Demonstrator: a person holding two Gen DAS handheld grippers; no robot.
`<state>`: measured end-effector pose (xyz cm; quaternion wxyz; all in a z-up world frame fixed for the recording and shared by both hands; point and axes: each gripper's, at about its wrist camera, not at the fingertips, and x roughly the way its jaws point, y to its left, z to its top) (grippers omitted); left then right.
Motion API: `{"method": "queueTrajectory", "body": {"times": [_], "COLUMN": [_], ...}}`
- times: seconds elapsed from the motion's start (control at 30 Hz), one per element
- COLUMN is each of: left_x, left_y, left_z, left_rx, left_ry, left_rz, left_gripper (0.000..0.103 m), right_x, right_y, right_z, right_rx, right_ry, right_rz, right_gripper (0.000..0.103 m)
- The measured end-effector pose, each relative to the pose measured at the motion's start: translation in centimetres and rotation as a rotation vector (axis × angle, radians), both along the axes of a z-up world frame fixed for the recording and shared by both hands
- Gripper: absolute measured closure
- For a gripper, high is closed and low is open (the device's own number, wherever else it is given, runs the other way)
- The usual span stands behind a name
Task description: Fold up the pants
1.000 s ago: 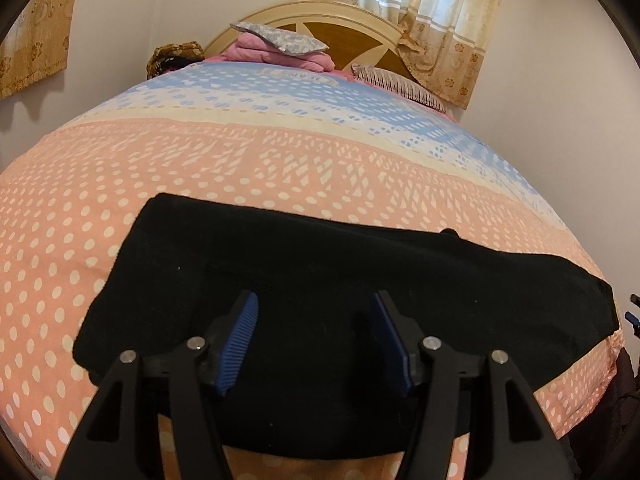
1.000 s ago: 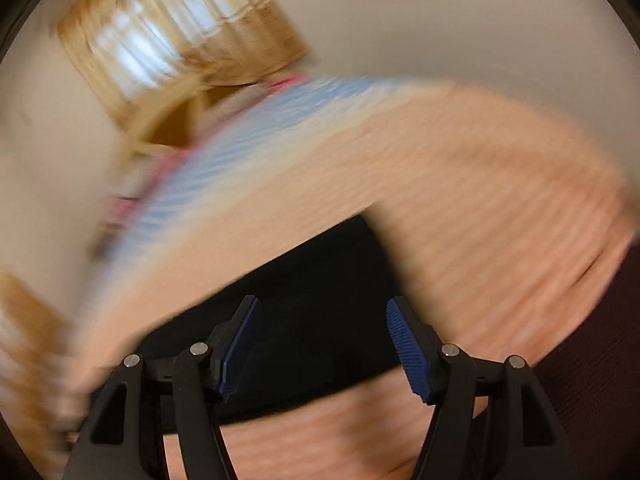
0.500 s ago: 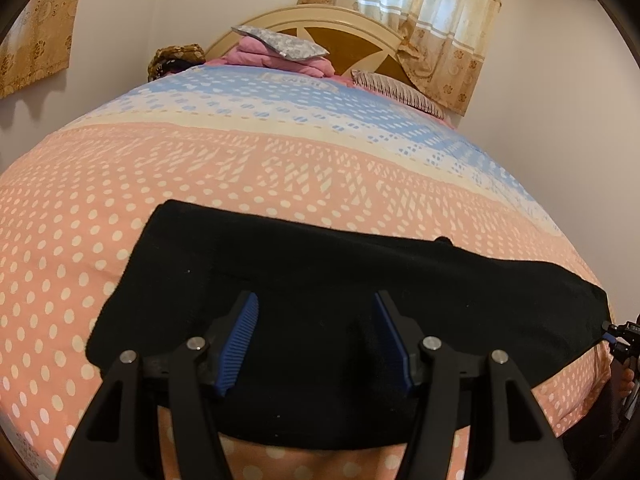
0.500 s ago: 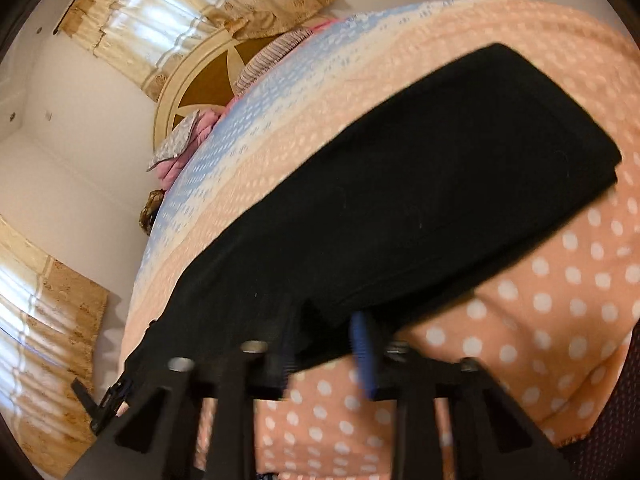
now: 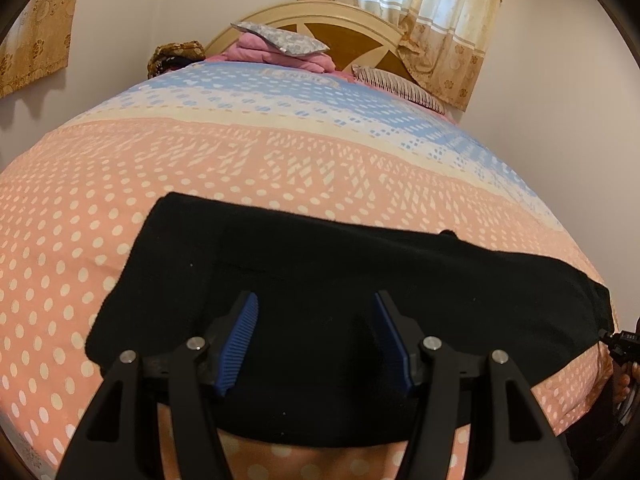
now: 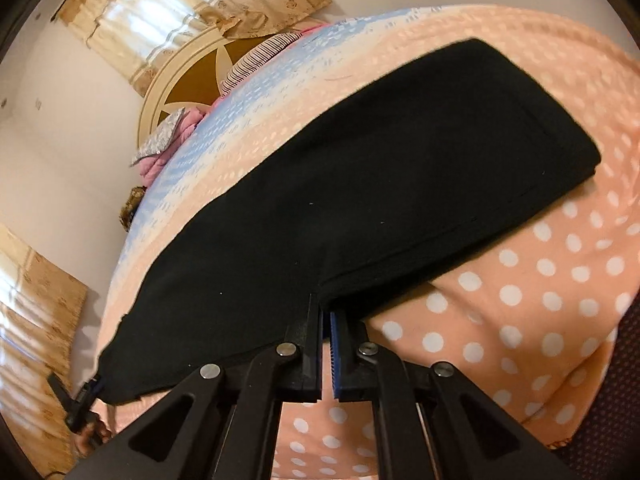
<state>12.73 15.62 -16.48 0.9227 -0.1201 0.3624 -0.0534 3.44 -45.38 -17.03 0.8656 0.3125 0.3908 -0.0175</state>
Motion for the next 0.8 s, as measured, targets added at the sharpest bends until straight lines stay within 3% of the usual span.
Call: {"method": "queueTrajectory", "body": {"times": [0.13,0.23,0.33,0.43,0.6,0.7,0.8], "left_x": [-0.1,-0.2,-0.4,-0.7,-1.4,-1.3,-1.3], "left_y": [-0.7,-1.8,-4.0,-7.1,-11.8,-13.6,-14.5], "left_z": [0.3,0.7,1.2,1.4,1.5,1.1,-0.5], "left_rx": [-0.005,-0.01,-0.022,-0.022,-0.005,0.008,0.023], "left_ry": [-0.008,-0.015,-0.024,-0.022,-0.031,-0.003,0.078], "left_rz": [-0.02,-0.042,-0.096,-0.188,-0.308,-0.35,-0.399], "left_gripper": [0.041,0.041,0.041,0.035,0.035,0.035,0.034], "right_x": [-0.4,-1.6,-1.8,-0.1,3.3,4.1,5.2], "right_y": [-0.3,0.2,2.2,7.4,19.4,24.8,26.3], "right_z": [0.5,2.2,5.0,7.0,6.0,4.2,1.6], "right_rx": [0.004,-0.137,-0.243,-0.314,-0.377,-0.509,-0.503], "right_ry": [0.018,0.022,-0.044,-0.128,-0.181,-0.157,-0.057], "right_rz": [-0.008,-0.05,-0.026,0.127,0.51,0.619,0.681], "right_gripper": [0.098,0.097,0.097,0.097,0.097,0.096,0.096]}}
